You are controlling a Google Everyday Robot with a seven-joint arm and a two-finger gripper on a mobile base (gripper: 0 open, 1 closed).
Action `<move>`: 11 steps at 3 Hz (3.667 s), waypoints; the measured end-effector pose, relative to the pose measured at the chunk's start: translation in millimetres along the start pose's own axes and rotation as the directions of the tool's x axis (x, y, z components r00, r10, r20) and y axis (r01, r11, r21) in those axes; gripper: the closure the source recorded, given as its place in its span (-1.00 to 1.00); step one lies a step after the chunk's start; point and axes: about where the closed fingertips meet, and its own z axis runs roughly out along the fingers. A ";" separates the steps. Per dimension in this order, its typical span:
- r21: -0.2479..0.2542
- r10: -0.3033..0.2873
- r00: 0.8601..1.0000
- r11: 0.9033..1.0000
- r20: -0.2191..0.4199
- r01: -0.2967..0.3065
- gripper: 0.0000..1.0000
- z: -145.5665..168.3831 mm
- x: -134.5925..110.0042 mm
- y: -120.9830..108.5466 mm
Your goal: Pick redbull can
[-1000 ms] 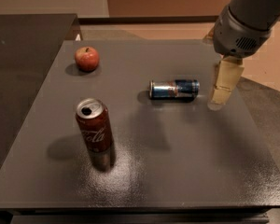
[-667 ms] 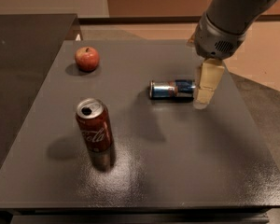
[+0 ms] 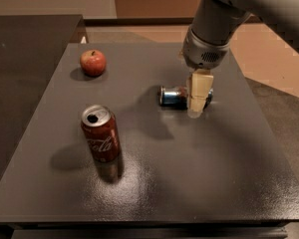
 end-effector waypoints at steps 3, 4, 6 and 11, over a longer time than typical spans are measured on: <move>-0.078 -0.034 0.999 0.996 -0.031 0.031 -1.00 33.1 -3.9 0.3; -0.088 -0.035 0.999 0.996 -0.033 0.032 -0.67 37.1 -2.7 0.2; -0.095 -0.031 0.999 0.995 -0.026 0.029 0.42 38.4 -1.6 -1.8; 0.128 -0.111 0.990 0.987 0.092 0.099 1.00 -97.9 -38.9 -26.7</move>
Offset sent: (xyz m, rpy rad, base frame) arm 0.0008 0.0110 -0.0374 -0.0529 0.0968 0.0554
